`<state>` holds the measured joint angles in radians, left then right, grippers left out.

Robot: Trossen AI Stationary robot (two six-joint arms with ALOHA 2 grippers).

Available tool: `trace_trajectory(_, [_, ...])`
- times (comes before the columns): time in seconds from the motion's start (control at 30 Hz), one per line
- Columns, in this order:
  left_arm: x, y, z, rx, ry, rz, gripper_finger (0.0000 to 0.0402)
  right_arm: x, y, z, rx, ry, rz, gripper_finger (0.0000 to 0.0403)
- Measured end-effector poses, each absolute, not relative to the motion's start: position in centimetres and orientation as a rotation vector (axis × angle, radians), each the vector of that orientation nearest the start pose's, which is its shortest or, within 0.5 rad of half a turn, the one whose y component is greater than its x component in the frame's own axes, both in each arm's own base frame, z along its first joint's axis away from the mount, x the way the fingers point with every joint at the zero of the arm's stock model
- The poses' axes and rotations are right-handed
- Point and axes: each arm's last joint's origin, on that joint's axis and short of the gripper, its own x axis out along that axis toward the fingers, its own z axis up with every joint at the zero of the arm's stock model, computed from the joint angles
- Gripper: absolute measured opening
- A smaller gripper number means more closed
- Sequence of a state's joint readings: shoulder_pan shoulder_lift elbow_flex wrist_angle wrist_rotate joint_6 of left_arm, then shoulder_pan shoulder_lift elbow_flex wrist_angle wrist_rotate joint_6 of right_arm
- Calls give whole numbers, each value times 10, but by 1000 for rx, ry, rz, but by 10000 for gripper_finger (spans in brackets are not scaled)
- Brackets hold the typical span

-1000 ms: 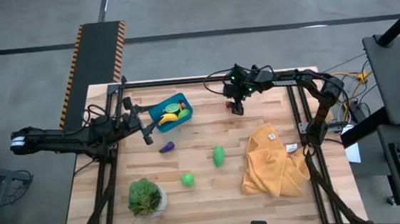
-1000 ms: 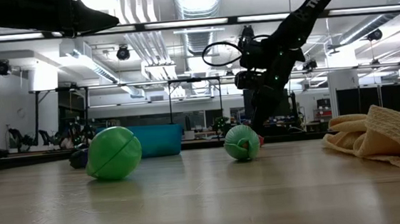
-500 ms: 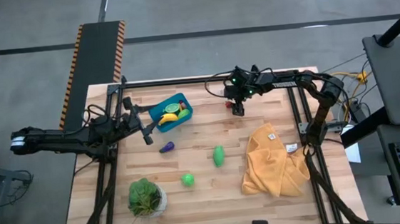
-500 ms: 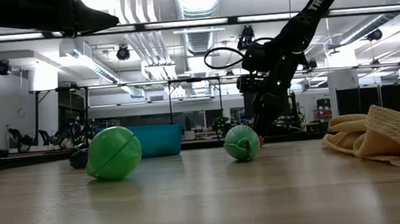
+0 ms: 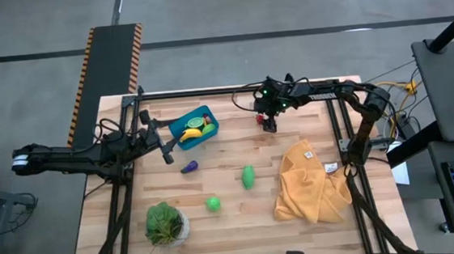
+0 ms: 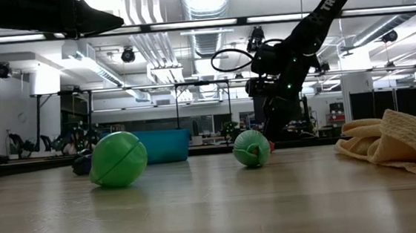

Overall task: Pick and placing Produce into tupperware
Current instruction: Put the strawberry into the blue bin

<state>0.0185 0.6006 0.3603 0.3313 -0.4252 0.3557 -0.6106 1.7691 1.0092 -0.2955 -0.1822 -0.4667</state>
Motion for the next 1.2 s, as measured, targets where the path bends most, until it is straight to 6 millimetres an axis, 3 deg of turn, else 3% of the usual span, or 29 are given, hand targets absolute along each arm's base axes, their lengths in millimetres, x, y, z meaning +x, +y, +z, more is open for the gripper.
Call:
trace_trajectory(0.27, [148,15,261,331,-9,454,209,280,-190,153,29,1032,-172,290])
trace_trajectory(0.53, [148,15,261,331,-10,454,209,284,-188,133,47,1088,-149,282])
trace_trajectory(1.2, [148,15,261,331,-10,454,209,286,-191,134,32,1055,-169,247])
